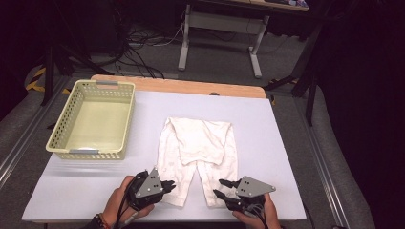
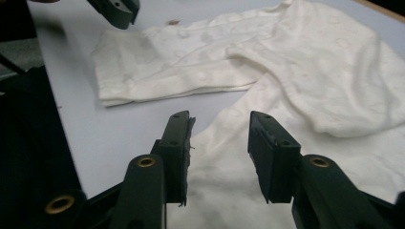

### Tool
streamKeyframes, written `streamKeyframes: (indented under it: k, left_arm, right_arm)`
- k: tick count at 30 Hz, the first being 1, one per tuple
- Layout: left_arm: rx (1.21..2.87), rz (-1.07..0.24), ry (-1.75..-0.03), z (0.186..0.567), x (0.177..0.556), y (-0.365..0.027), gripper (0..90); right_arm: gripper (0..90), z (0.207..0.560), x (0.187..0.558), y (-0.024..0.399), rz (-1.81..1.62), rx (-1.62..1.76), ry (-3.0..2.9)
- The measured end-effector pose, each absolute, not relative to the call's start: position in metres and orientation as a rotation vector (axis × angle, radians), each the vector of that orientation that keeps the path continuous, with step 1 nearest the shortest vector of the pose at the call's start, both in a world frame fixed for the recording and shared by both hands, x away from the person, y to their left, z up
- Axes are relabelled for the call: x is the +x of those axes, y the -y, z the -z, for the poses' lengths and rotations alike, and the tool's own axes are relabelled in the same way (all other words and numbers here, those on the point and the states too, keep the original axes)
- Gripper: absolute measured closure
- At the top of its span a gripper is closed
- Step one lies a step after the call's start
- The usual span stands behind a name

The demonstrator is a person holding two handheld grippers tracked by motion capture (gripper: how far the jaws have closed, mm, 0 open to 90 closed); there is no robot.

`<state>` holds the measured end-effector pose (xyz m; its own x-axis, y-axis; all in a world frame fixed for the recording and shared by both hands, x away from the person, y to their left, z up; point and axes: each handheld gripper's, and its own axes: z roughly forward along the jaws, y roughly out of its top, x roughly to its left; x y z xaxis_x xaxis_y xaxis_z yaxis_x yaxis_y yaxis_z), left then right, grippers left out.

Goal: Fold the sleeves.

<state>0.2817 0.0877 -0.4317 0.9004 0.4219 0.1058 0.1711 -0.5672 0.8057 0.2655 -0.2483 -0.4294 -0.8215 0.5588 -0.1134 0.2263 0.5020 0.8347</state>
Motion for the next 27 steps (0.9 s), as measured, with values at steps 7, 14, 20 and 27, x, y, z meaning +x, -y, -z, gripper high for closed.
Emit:
streamKeyframes:
  k: [7, 14, 20, 27]
  left_arm:
    - [2.141, -0.426, -0.469, 0.434, 0.289, -0.113, 78.7]
    - [2.141, -0.510, -0.487, 0.439, 0.289, -0.132, 73.2]
    - [2.092, -0.524, -0.557, 0.445, 0.291, -0.147, 60.0]
    - [2.089, -0.549, -0.608, 0.448, 0.290, -0.147, 32.8]
  right_arm:
    - [54.2, 0.425, 0.274, 0.271, -1.229, 0.701, -2.263]
    - [47.4, 0.426, 0.280, 0.288, -1.234, 0.731, -2.197]
    - [37.2, 0.432, 0.287, 0.298, -1.229, 0.799, -2.148]
    - [24.7, 0.434, 0.290, 0.297, -1.202, 0.826, -2.140]
